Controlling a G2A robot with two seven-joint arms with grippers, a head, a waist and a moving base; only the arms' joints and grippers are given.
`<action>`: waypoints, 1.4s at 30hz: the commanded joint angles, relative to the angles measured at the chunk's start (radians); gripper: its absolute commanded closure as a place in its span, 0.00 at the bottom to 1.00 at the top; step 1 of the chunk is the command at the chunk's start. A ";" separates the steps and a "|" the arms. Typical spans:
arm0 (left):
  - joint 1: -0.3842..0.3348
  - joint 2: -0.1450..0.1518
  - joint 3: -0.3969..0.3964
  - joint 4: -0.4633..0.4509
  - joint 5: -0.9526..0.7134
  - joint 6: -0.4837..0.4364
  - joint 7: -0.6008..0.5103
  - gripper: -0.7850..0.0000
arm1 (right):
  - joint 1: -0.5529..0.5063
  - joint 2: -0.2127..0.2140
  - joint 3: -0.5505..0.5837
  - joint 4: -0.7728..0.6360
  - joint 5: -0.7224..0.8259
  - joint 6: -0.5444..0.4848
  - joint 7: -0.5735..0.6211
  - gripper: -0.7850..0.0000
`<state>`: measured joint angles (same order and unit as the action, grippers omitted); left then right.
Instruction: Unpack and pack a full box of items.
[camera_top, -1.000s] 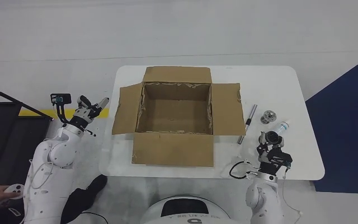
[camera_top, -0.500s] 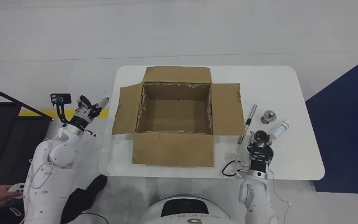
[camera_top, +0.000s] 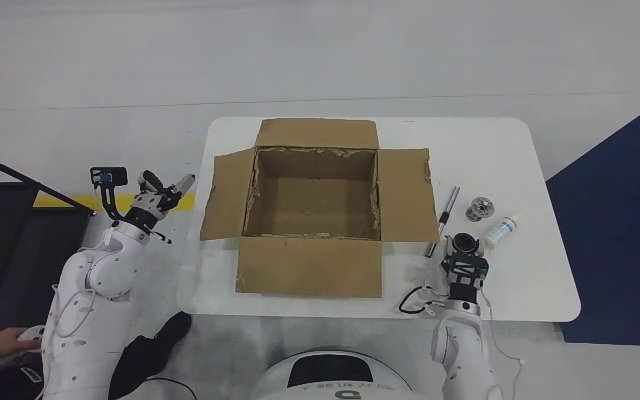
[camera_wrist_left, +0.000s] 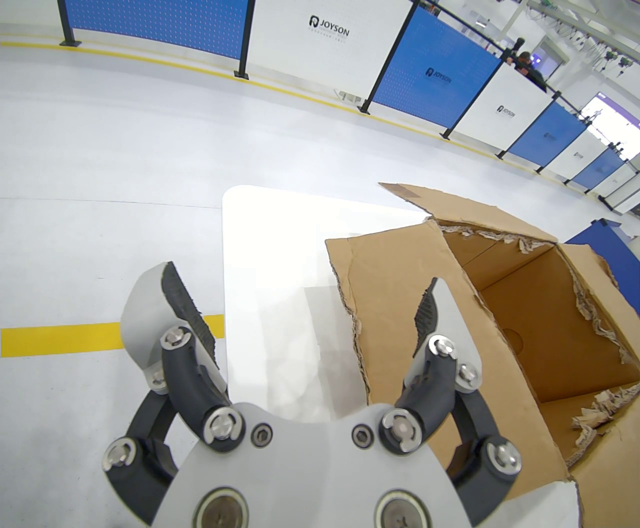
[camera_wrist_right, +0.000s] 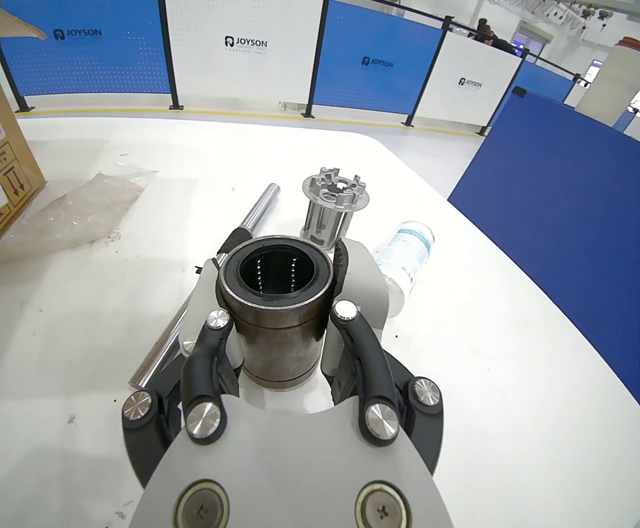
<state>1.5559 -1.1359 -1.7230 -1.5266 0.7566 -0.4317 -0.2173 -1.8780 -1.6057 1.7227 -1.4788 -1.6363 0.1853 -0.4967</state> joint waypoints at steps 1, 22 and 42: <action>0.000 0.000 0.000 0.000 0.000 0.000 0.000 0.00 | -0.013 0.002 0.003 -0.016 0.009 -0.011 0.006 0.60; 0.000 0.000 0.000 0.000 0.000 0.000 0.000 0.00 | -0.168 0.011 -0.025 -0.220 0.081 -0.061 -0.038 0.12; 0.000 0.000 0.000 0.000 0.000 0.000 0.000 0.00 | -0.209 0.009 -0.032 -0.278 0.154 -0.078 -0.063 0.00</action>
<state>1.5559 -1.1359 -1.7230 -1.5266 0.7566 -0.4317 -0.2173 -2.0871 -1.5972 1.6909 -1.7563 -1.4820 0.1071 -0.5597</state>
